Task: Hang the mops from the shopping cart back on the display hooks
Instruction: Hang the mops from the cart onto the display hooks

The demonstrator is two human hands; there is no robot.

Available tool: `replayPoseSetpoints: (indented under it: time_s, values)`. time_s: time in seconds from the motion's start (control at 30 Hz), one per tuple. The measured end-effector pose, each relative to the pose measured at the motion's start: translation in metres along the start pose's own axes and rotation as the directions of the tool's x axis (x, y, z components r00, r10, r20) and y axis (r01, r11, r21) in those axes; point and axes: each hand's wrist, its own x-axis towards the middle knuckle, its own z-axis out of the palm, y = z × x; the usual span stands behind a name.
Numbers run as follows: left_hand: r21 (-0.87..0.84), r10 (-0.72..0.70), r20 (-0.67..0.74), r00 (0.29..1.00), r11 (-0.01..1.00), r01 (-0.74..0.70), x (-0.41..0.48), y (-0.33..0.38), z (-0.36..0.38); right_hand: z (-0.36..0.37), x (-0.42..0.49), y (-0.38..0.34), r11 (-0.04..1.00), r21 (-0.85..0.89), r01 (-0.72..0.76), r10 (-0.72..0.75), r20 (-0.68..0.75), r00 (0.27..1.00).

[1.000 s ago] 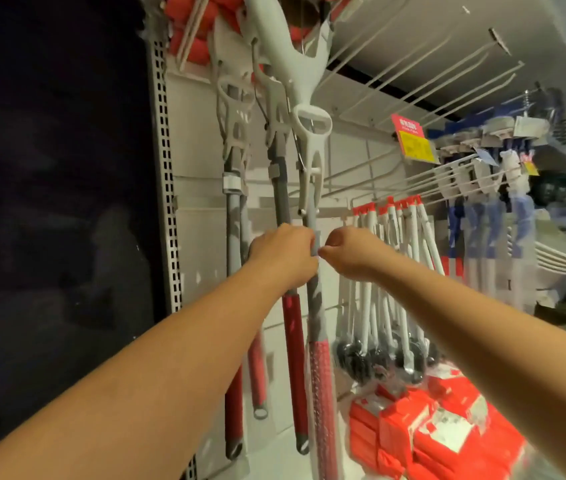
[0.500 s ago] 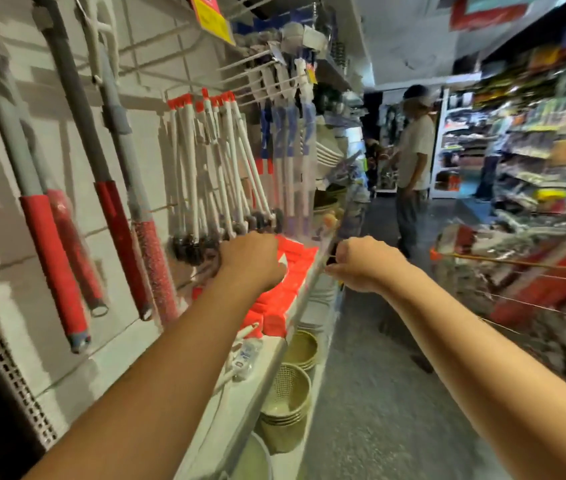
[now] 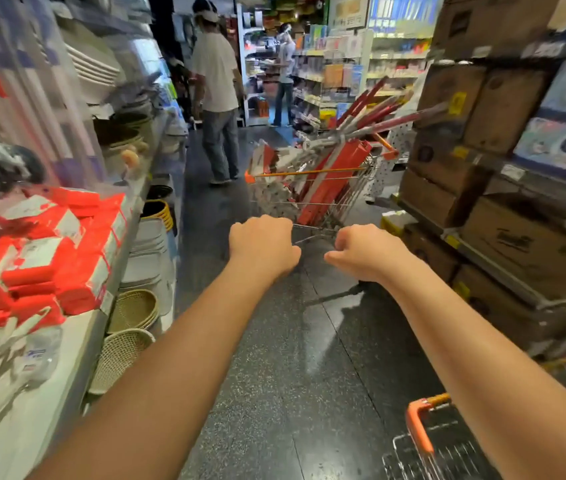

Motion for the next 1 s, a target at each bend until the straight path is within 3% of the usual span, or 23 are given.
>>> replayPoseSetpoints:
  time_s: [0.23,0.4,0.73,1.0]
  values:
    - [-0.028,0.126,0.087,0.988,0.992,-0.124,0.005,0.096,0.026,0.004,-0.028,0.089,0.991,0.025,-0.134,0.134,-0.008,0.991]
    - [-0.044,0.098,0.073,0.993,0.995,-0.095,0.005,0.121,0.029,0.005,-0.03,0.109,0.991,0.041,-0.128,0.128,-0.003,0.992]
    - [-0.185,0.049,0.067,0.997,0.982,-0.036,0.039,0.087,0.046,0.021,0.018,0.09,0.969,0.179,-0.172,0.168,0.035,0.985]
    - [-0.229,0.043,0.05,0.998,0.973,-0.03,0.13,0.001,0.052,0.027,0.118,0.035,0.935,0.269,-0.233,0.229,0.045,0.972]
